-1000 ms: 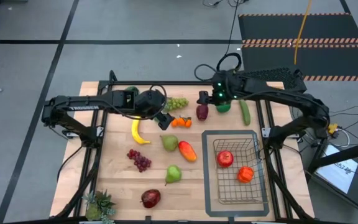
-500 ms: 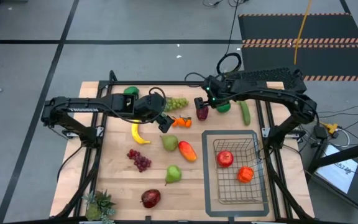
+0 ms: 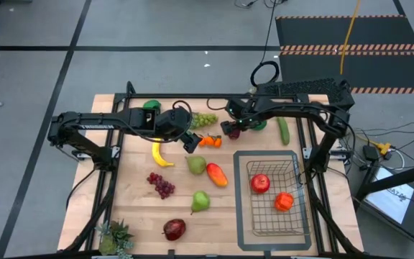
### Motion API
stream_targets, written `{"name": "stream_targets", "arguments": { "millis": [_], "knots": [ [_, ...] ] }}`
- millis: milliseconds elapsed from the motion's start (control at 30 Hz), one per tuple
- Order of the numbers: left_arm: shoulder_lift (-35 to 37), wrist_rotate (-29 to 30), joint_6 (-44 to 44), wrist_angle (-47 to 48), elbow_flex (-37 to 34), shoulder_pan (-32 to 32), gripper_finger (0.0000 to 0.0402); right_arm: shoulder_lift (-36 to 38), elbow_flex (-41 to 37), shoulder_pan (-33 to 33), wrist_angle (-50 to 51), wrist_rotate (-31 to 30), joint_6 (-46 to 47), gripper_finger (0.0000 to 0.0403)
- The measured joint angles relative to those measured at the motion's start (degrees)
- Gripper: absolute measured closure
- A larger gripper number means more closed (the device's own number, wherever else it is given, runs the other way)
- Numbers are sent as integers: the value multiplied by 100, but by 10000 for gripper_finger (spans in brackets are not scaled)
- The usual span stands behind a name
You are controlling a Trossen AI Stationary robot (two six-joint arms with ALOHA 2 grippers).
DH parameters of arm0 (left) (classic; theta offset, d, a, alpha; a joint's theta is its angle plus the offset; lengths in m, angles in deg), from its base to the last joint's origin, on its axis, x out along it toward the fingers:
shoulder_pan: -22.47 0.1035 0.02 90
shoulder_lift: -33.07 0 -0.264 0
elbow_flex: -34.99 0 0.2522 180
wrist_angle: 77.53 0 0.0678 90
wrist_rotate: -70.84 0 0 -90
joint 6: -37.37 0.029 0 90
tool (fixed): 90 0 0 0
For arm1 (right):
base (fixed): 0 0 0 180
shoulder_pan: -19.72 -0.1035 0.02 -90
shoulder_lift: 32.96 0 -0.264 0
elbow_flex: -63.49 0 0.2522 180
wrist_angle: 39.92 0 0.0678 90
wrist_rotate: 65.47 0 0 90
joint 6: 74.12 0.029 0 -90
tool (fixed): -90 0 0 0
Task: Build produce basket
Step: Put the top dark red apple into the wire basket
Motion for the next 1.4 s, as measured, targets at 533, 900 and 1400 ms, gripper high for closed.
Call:
{"name": "stream_targets", "arguments": {
  "millis": [533,900,1400],
  "knots": [
    [0,63,38,16,0,67,5,-361,-1,138,-281,-141,-714,63],
    [0,166,81,18,0,107,5,-304,-3,175,-149,61,-1140,101],
    [0,205,290,47,0,107,5,1278,-6,173,-50,188,-1294,102]
  ]
}}
